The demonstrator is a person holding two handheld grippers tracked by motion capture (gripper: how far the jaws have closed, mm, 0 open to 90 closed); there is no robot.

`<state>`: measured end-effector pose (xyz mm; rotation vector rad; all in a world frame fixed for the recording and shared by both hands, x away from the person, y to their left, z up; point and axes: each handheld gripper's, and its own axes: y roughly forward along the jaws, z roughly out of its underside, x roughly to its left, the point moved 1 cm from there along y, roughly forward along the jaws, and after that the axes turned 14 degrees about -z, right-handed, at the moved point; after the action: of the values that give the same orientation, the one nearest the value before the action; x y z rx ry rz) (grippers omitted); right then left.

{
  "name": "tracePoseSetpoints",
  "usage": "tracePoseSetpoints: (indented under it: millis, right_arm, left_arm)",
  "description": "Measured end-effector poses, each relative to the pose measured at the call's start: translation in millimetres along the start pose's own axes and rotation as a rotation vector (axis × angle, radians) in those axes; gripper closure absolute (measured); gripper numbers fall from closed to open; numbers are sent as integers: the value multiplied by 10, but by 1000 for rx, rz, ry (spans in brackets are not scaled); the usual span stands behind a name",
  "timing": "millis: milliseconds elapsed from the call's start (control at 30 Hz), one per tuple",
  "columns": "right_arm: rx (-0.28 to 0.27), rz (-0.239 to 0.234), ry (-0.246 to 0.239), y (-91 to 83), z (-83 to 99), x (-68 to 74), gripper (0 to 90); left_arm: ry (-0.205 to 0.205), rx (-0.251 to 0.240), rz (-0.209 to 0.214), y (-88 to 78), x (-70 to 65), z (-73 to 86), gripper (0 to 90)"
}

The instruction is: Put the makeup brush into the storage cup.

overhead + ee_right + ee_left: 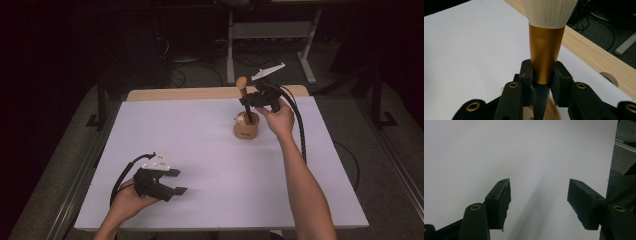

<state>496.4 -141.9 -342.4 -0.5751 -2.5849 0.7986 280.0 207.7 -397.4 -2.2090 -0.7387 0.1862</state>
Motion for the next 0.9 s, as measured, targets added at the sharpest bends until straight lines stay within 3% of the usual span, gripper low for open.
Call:
tracePoseSetpoints:
  millis: [467,900]
  right_arm:
    - [-12,17,4,55,198,25,718]
    - [17,26,12,125,333,59,710]
  left_arm:
    - [-1,1,4,13,-16,-3,348]
    - [8,8,1,18,-1,5,346]
